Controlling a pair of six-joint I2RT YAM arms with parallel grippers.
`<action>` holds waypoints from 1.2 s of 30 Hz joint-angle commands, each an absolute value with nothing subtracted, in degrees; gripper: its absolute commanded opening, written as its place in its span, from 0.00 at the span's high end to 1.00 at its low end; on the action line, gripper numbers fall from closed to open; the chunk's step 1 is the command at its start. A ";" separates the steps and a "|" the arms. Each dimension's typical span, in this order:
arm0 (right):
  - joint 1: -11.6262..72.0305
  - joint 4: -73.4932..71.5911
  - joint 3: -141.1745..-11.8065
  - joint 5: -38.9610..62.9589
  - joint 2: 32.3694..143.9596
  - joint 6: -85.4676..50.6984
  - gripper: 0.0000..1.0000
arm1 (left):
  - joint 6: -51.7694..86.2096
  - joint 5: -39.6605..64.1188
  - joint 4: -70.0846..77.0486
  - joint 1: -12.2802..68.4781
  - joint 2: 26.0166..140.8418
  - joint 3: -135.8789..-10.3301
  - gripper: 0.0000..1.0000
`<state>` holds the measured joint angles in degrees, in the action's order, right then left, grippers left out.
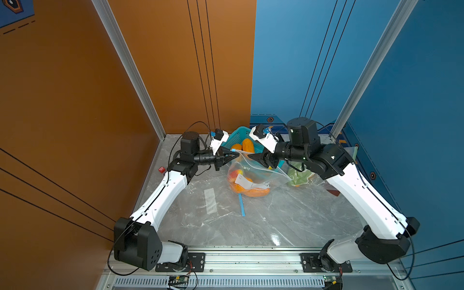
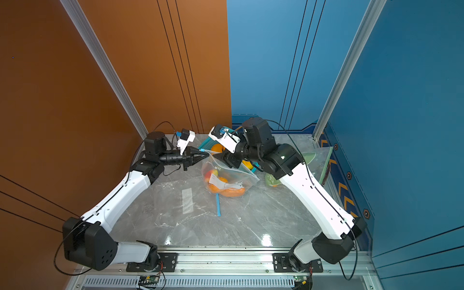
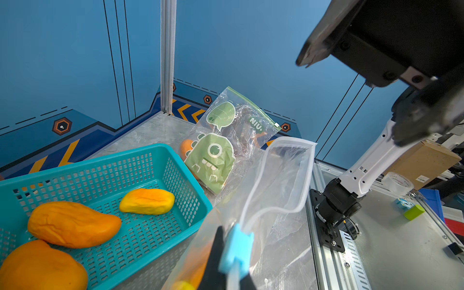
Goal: Place the mango in a zip-top bag and seal the zipper
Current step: Zip the zipper on the zipper food storage bag.
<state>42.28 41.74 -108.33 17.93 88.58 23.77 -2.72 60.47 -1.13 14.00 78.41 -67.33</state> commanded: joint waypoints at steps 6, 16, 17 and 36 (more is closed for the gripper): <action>43.86 42.27 -119.81 20.40 100.29 24.25 0.43 | -4.76 60.29 -2.95 14.33 76.66 -69.00 1.00; 42.98 46.46 -123.83 22.59 104.56 24.79 0.58 | -4.45 59.29 -2.94 14.04 76.37 -69.18 1.00; 42.84 46.85 -123.84 23.21 104.57 24.83 0.59 | -4.31 59.04 -2.99 13.96 76.38 -69.25 1.00; 41.75 50.10 -124.85 24.31 106.24 25.31 0.93 | -4.07 59.17 -2.86 13.97 76.68 -69.36 1.00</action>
<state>41.98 49.08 -123.33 24.25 104.81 25.28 -3.64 58.19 -2.74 13.89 77.73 -67.68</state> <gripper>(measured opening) 0.099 0.040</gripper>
